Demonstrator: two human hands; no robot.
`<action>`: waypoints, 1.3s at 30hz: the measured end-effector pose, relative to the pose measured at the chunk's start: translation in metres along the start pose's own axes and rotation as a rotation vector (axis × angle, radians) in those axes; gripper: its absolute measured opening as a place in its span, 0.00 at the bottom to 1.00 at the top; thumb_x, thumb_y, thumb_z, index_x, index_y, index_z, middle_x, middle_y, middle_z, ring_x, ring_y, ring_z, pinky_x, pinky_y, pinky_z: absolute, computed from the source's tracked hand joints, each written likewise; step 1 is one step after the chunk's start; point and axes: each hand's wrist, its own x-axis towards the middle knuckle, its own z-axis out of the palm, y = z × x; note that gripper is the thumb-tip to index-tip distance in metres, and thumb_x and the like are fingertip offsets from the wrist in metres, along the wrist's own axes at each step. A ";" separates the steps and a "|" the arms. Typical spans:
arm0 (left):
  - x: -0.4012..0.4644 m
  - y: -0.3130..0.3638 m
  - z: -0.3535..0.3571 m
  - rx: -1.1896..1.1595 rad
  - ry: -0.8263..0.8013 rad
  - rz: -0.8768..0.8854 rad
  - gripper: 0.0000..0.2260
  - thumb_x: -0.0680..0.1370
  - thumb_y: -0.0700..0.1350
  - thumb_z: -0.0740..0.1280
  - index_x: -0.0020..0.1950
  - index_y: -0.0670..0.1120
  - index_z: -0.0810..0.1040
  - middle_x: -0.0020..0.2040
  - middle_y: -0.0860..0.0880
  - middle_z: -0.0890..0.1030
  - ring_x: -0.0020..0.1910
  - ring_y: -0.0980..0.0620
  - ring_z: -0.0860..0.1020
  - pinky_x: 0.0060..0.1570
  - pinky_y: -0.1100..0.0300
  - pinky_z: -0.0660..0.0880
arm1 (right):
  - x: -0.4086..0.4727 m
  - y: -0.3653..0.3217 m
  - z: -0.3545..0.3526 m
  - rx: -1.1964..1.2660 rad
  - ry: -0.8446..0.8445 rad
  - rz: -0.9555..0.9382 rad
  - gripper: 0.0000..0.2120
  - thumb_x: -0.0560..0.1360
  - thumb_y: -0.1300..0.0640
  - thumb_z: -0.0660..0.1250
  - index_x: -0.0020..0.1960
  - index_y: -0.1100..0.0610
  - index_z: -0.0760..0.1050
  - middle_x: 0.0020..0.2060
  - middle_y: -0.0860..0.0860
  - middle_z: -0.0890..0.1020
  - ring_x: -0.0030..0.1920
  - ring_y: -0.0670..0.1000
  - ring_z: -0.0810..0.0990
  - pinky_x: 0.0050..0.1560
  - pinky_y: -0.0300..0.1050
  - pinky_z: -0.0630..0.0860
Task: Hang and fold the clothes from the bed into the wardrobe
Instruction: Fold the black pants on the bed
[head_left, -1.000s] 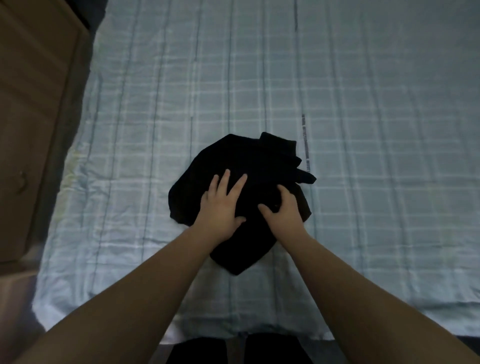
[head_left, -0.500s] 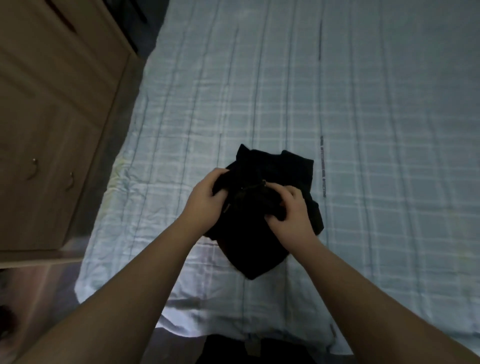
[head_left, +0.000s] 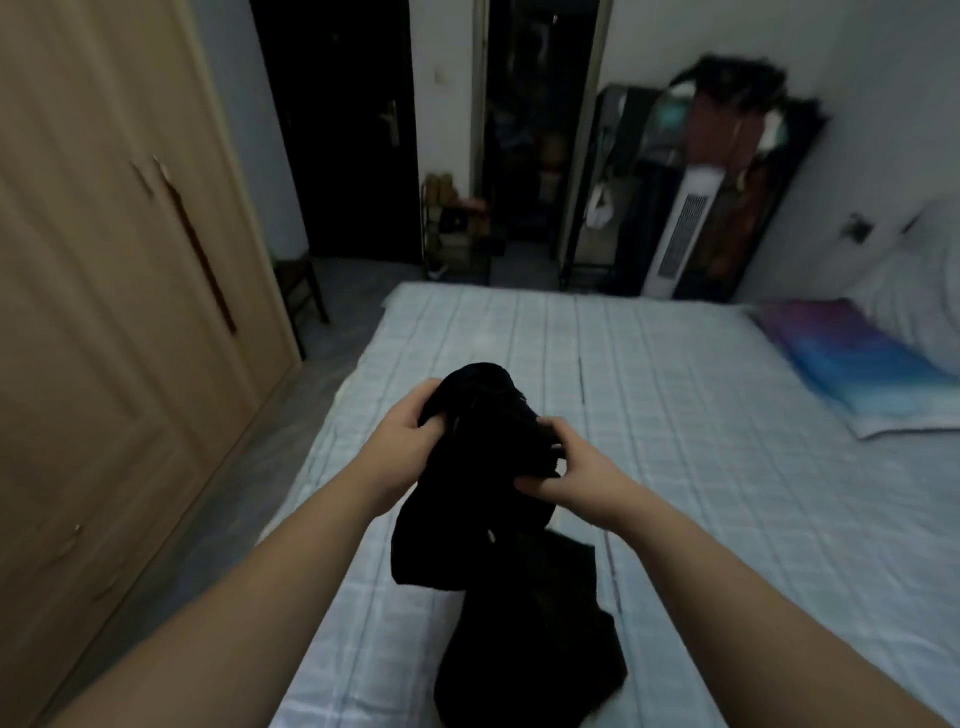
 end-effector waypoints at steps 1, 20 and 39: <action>0.002 0.006 -0.005 -0.034 -0.003 0.007 0.14 0.82 0.35 0.61 0.58 0.52 0.80 0.56 0.43 0.82 0.53 0.51 0.81 0.60 0.44 0.76 | 0.000 -0.013 -0.002 0.013 -0.009 -0.013 0.30 0.72 0.57 0.76 0.69 0.48 0.66 0.58 0.43 0.76 0.51 0.34 0.78 0.48 0.32 0.77; 0.015 0.044 -0.012 0.462 0.134 0.280 0.09 0.83 0.46 0.60 0.62 0.46 0.72 0.65 0.46 0.66 0.65 0.47 0.67 0.67 0.59 0.61 | -0.003 -0.116 0.018 1.027 0.303 -0.065 0.17 0.76 0.72 0.56 0.56 0.59 0.77 0.41 0.59 0.83 0.38 0.56 0.83 0.34 0.45 0.78; 0.007 0.031 0.003 0.382 -0.200 0.442 0.19 0.70 0.48 0.78 0.57 0.56 0.75 0.58 0.59 0.67 0.56 0.61 0.75 0.60 0.62 0.74 | -0.008 -0.108 0.020 0.793 0.138 0.012 0.19 0.82 0.50 0.63 0.64 0.64 0.76 0.57 0.63 0.82 0.58 0.60 0.83 0.57 0.56 0.79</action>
